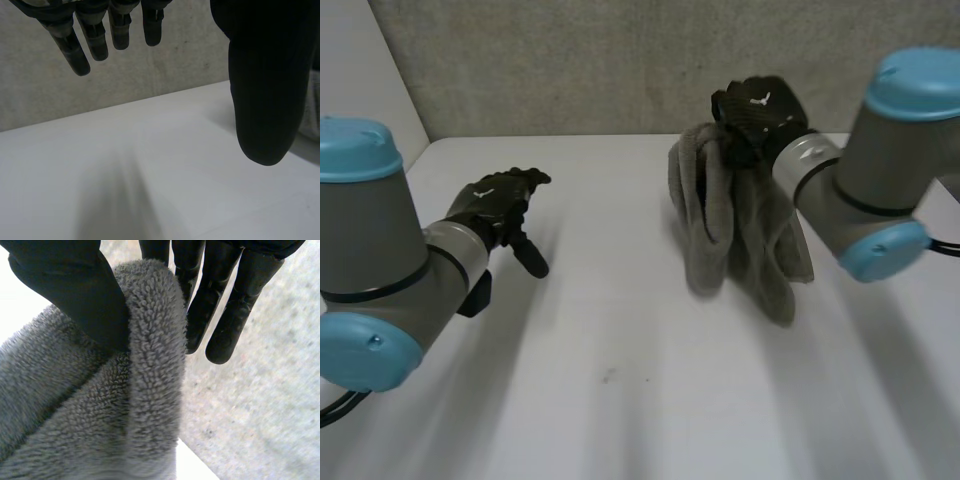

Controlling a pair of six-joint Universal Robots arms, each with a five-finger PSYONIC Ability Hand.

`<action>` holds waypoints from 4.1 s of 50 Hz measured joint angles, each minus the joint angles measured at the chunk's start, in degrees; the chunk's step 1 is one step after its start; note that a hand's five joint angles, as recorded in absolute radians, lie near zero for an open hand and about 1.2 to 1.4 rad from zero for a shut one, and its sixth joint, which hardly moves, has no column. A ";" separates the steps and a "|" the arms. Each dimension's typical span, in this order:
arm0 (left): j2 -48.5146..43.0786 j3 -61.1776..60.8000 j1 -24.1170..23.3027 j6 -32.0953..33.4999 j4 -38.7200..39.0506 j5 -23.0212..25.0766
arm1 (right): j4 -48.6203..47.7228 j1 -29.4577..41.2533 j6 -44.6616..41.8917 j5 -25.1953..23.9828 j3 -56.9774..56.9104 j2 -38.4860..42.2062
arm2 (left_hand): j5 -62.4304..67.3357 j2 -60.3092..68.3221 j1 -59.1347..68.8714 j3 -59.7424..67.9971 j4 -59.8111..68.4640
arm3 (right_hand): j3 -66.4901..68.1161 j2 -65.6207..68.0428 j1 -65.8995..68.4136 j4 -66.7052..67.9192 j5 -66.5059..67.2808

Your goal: Fold the towel.

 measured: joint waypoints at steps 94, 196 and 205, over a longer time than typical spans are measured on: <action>-3.48 9.70 -4.89 19.66 -14.10 -2.93 | 8.40 -9.76 0.21 -13.05 27.59 -22.74 | 0.99 2.85 3.16 2.82 2.70 | -49.15 -46.00 -35.35 -49.93 -47.26; -11.64 1.75 4.70 30.09 12.05 -5.19 | 19.50 -5.15 -18.22 -5.08 14.61 3.69 | 56.23 59.72 55.82 59.66 60.07 | -24.20 -22.69 -15.43 -24.64 -19.99; -8.18 -4.45 4.27 29.79 10.78 -5.10 | 18.56 -6.15 -13.81 -5.79 17.90 -0.67 | 56.25 59.82 55.82 59.72 60.08 | -35.90 -33.66 -24.50 -36.38 -33.27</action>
